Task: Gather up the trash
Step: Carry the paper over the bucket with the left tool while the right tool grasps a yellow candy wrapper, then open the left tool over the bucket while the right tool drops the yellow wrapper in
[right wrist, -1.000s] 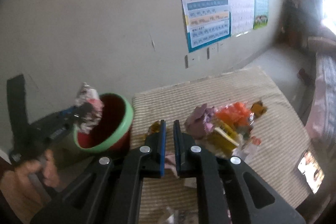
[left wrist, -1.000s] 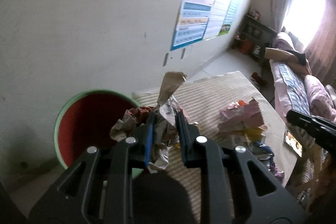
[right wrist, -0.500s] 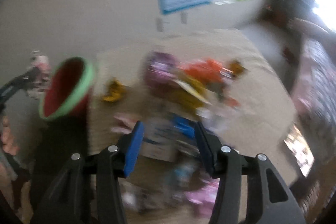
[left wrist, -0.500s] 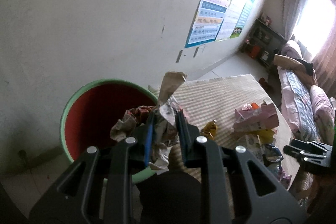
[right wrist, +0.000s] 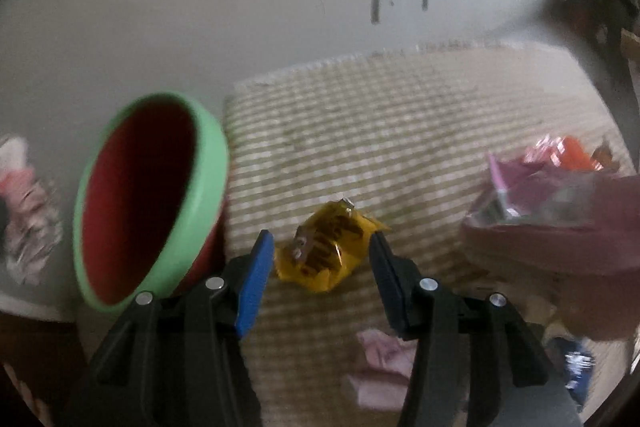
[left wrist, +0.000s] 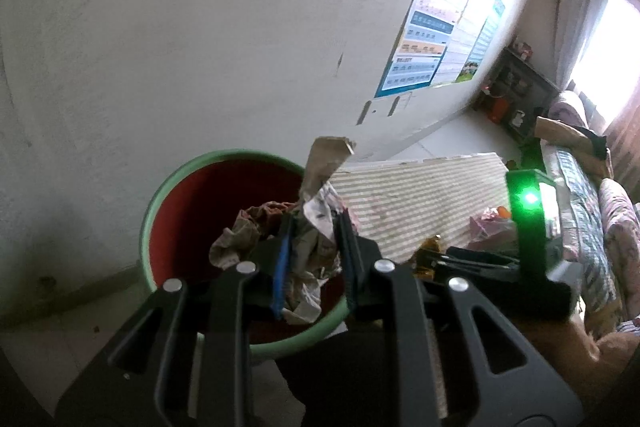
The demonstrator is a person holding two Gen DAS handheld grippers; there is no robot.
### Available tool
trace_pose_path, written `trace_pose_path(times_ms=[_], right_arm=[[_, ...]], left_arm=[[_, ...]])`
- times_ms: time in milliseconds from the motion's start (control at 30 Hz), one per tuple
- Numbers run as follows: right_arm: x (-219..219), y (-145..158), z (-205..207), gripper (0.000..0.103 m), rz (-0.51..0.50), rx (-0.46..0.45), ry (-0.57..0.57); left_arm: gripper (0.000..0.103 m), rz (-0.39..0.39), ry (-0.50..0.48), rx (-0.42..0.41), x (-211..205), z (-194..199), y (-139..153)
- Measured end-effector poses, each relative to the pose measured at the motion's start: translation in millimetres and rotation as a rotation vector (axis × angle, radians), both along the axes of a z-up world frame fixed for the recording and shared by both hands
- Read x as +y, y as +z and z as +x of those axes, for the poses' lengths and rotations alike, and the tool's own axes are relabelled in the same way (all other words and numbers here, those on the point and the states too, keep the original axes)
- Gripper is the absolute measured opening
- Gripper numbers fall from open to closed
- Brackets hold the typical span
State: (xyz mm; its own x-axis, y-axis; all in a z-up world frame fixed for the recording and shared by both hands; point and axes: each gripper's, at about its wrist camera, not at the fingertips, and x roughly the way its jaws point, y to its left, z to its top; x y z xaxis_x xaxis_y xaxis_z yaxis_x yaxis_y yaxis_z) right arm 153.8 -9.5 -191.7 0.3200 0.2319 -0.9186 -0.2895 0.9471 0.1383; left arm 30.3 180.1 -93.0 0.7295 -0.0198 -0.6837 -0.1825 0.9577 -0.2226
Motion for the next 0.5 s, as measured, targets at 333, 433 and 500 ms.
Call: trace_pose_path(times_ms=[333,433,500], right_arm=[[-6,-11,6,0.036,0.070,0.037,-0.038],[-7,1,3,0.036,0.119,0.029,-0.039],[-4,18,2,0.036,0.179,0.005,-0.038]], left_arm=[[0.021,-0.026,0.009,0.030,17,15,-16],[0.021,-0.022,0.016,0.024,21,22,-18],[0.021,-0.011,0.022,0.022,24,25,-20]])
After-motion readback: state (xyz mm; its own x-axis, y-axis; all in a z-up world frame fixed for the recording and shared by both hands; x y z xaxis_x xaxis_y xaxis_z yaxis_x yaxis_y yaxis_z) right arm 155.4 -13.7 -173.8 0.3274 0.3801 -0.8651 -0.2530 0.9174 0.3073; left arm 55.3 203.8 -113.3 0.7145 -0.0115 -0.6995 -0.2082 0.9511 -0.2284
